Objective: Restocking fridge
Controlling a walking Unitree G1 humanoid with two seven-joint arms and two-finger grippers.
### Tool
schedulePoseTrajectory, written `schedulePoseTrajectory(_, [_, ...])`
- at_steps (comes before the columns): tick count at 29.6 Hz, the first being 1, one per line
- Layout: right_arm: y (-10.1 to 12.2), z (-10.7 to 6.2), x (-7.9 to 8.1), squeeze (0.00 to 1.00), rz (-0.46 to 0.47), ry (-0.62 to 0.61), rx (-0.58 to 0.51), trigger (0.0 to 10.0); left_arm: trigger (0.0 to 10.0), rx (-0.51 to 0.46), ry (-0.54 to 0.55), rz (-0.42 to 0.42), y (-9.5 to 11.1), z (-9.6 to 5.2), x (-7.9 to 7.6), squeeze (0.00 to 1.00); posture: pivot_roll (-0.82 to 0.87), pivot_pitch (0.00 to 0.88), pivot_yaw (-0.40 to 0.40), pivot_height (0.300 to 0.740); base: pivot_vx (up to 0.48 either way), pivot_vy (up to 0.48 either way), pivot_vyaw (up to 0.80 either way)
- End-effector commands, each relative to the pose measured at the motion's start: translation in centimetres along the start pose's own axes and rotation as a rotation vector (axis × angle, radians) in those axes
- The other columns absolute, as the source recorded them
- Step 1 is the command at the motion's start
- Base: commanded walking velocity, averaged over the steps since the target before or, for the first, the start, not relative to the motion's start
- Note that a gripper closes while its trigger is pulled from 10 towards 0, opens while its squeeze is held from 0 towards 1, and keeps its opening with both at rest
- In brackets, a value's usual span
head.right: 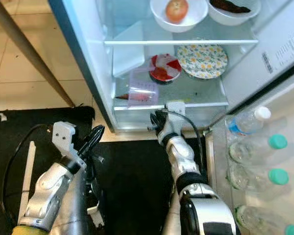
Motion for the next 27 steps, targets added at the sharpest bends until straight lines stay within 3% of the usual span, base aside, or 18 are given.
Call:
schedulePoseTrajectory(1, [0.0, 0.3, 1.1, 0.40, 0.028, 0.035, -0.001, 10.0, 10.0, 0.047, 0.073, -0.052, -1.7, -1.6, 1.0, 0.00, 0.11, 0.485, 0.007, 0.365, 0.000, 0.000, 0.00])
schedulePoseTrajectory(2, [0.0, 0.3, 1.1, 0.40, 0.028, 0.035, -0.001, 10.0, 10.0, 0.047, 0.073, -0.052, -1.7, -1.6, 1.0, 0.00, 0.11, 0.485, 0.007, 0.365, 0.000, 0.000, 0.00])
schedulePoseTrajectory(3, [0.6, 0.6, 1.5, 0.89, 0.032, 0.051, -0.019, 10.0, 10.0, 0.052, 0.094, -0.059, -1.9, -2.0, 1.4, 0.00, 0.11, 0.488, 0.007, 0.365, 0.000, 0.000, 0.00])
schedulePoseTrajectory(4, [1.4, 1.1, 2.2, 1.00, 0.031, 0.082, -0.036, 10.0, 10.0, 0.060, 0.132, -0.068, -2.2, -2.7, 2.2, 0.00, 0.12, 0.495, 0.006, 0.365, 0.000, 0.000, 0.00])
schedulePoseTrajectory(8, [2.0, 1.8, 3.0, 1.00, 0.027, 0.104, -0.041, 10.0, 10.0, 0.064, 0.164, -0.067, -2.2, -3.4, 2.8, 0.00, 0.12, 0.509, 0.005, 0.365, 0.000, 0.000, 0.00])
schedulePoseTrajectory(11, [2.9, 2.6, 4.6, 1.00, 0.018, 0.144, -0.043, 10.0, 10.0, 0.064, 0.199, -0.060, -2.0, -4.2, 3.6, 0.00, 0.14, 0.524, 0.004, 0.365, 0.000, 0.000, 0.00])
schedulePoseTrajectory(15, [3.0, 2.9, 5.2, 1.00, 0.005, 0.154, -0.039, 10.0, 10.0, 0.064, 0.205, -0.057, -1.8, -4.4, 3.7, 0.00, 0.14, 0.528, 0.004, 0.365, 0.000, 0.000, 0.00])
schedulePoseTrajectory(19, [3.6, 3.8, 7.2, 1.00, -0.022, 0.159, -0.027, 10.0, 10.0, 0.058, 0.206, -0.053, -1.5, -4.5, 3.6, 0.00, 0.14, 0.535, 0.004, 0.365, 0.000, 0.000, 0.00])
schedulePoseTrajectory(27, [3.3, 4.5, 8.5, 1.00, -0.041, 0.122, 0.028, 10.0, 10.0, 0.020, 0.206, -0.034, 0.2, -4.3, 3.4, 0.00, 0.17, 0.550, -0.001, 0.365, 0.000, 0.000, 0.00])
Point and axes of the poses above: a point about 5 cm out from each wrist's last joint towards the gripper, its own z axis pointing out of the wrist towards the gripper, its own y axis along the axis of the wrist's last joint, x = y × z, the point moved 6 cm from there along z, pointing out of the wrist towards the gripper, and after that the axes turned 4 degrees about -z, right-handed, at the moved point
